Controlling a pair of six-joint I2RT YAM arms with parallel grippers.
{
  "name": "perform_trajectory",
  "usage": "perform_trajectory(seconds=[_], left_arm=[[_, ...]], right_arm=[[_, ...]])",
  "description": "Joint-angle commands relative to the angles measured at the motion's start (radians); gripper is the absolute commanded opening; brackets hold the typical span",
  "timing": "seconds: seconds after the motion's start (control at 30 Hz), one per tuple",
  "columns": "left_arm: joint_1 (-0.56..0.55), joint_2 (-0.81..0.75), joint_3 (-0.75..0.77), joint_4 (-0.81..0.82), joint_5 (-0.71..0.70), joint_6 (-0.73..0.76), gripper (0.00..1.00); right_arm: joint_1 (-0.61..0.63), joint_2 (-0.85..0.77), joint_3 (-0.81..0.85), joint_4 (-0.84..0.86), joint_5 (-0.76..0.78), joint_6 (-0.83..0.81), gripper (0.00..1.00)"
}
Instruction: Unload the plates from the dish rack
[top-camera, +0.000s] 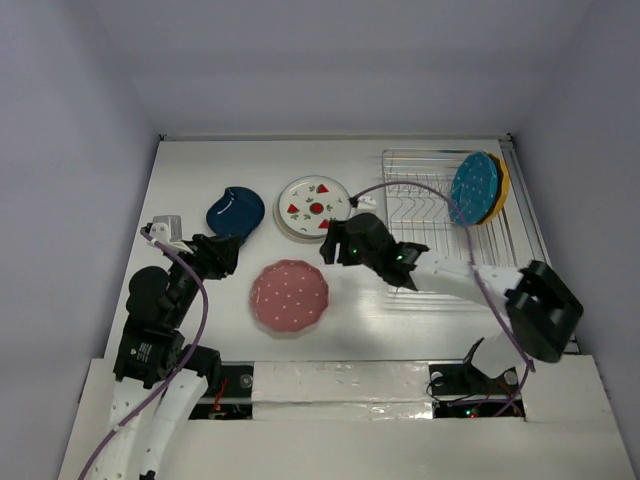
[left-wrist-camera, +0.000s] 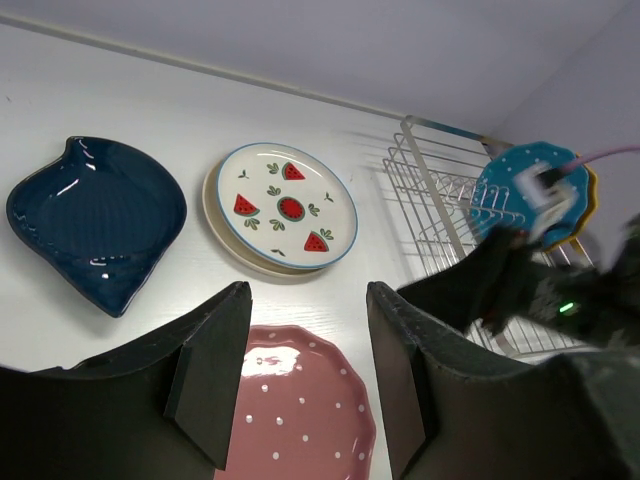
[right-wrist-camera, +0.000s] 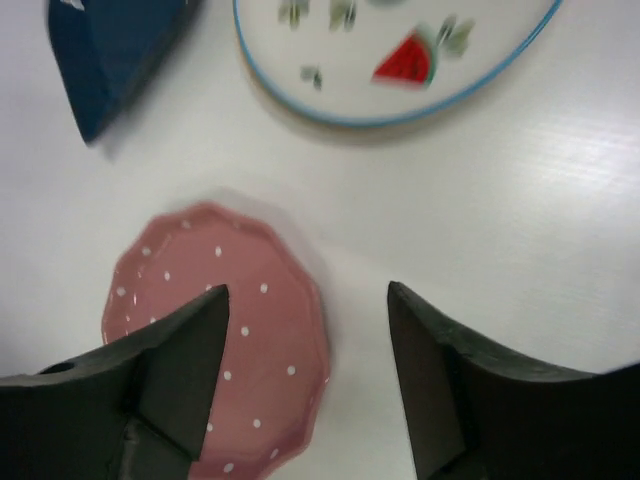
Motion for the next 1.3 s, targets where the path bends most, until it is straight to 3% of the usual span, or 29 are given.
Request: perform_trajectory(seconds=[0.0, 0.03, 0.07, 0.1, 0.27, 0.43, 0.47, 0.57, 0.63, 1.07, 1.27], left_arm=[[0.004, -0.010, -0.004, 0.050, 0.002, 0.009, 0.47], [0.004, -0.011, -0.004, 0.050, 0.002, 0.009, 0.47], [0.004, -0.014, -0.004, 0.050, 0.002, 0.009, 0.47], [0.004, -0.017, -0.004, 0.051, 0.002, 0.010, 0.47], [0.004, -0.030, -0.003, 0.050, -0.002, 0.009, 0.47], [-0.005, -0.031, -0.004, 0.048, -0.005, 0.009, 0.47], [-0.016, -0.031, -0.003, 0.047, -0.006, 0.009, 0.47], [-0.016, -0.031, -0.003, 0.047, -0.008, 0.009, 0.47], [-0.025, -0.036, -0.003, 0.045, -0.011, 0.009, 0.47], [-0.077, -0.039, 0.002, 0.039, -0.029, 0.010, 0.47], [-0.087, -0.041, 0.003, 0.038, -0.034, 0.009, 0.47]], right_arm=[[-0.110, -0.188, 0.048, -0.065, 0.188, -0.094, 0.60], [-0.150, -0.262, 0.044, -0.094, 0.204, -0.107, 0.47], [-0.195, -0.293, 0.042, -0.114, 0.221, -0.130, 0.11], [-0.285, -0.323, 0.040, -0.134, 0.239, -0.141, 0.00], [-0.535, -0.440, 0.040, -0.194, 0.328, -0.196, 0.00], [-0.689, -0.391, 0.111, -0.224, 0.315, -0.230, 0.00], [-0.713, -0.375, 0.129, -0.232, 0.317, -0.246, 0.08], [-0.741, -0.281, 0.230, -0.296, 0.373, -0.285, 0.31], [-0.741, -0.206, 0.270, -0.335, 0.431, -0.302, 0.41], [-0.787, 0.046, 0.430, -0.444, 0.535, -0.357, 0.43], [-0.787, 0.063, 0.419, -0.442, 0.594, -0.362, 0.43]])
